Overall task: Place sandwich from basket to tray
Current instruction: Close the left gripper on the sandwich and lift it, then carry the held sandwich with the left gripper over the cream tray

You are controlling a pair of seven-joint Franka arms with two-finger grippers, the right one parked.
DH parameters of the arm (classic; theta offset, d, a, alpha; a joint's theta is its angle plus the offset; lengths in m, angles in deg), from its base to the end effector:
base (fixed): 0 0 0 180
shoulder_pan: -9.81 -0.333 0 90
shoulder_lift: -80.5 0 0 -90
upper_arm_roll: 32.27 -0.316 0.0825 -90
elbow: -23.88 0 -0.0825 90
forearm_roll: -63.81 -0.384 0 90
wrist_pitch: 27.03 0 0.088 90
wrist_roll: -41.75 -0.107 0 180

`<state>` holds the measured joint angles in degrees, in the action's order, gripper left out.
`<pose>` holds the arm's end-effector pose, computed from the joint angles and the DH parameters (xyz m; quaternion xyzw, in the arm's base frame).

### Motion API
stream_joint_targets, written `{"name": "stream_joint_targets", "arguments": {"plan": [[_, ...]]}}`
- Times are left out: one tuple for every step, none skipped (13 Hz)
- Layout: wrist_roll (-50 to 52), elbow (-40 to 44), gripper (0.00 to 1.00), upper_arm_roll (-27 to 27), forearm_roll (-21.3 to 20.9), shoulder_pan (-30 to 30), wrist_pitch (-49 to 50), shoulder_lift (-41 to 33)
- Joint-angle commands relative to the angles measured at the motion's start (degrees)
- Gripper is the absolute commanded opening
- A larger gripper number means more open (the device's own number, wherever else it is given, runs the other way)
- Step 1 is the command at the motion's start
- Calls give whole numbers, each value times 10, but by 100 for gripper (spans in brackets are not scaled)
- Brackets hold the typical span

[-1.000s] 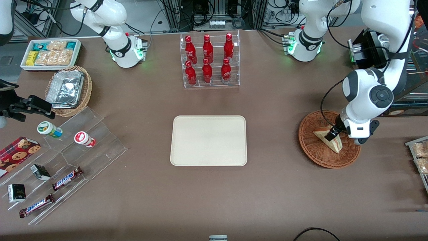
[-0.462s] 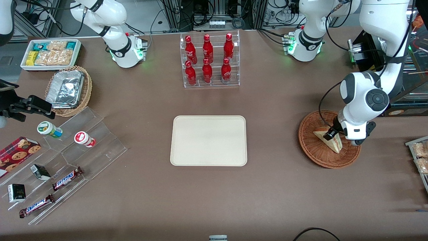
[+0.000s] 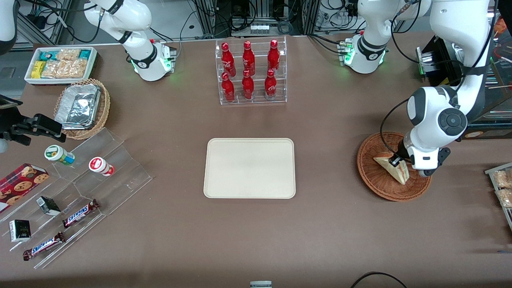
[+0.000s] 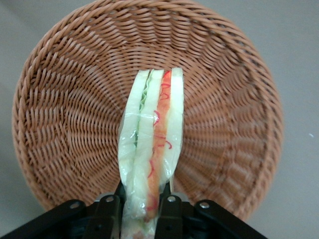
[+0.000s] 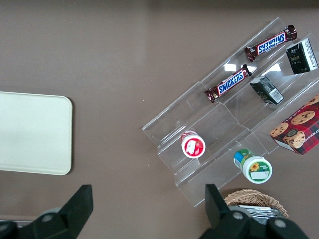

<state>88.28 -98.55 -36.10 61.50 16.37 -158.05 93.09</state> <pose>0.5589 -0.0261 0.2975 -0.9323 -0.3594 0.0224 0.0345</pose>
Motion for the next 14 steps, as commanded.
{"name": "stream_joint_targets", "arguments": {"plan": [[6,65,2,-2,-6,39,86,-20],[6,82,2,-2,-6,50,103,-21],[7,103,2,0,-5,65,129,-21],[7,125,2,0,-4,85,159,-20],[8,146,2,0,-2,111,176,-19],[8,166,2,0,-1,137,180,-14],[8,178,2,0,0,162,181,-8],[7,189,2,0,0,188,180,-2],[1,199,3,0,-2,212,180,8],[-2,214,3,0,-3,230,180,19],[-3,228,3,0,-3,250,178,32],[-4,246,4,0,-2,264,176,49],[-7,268,6,1,-2,274,176,70],[-13,285,5,2,3,291,176,89]]}}
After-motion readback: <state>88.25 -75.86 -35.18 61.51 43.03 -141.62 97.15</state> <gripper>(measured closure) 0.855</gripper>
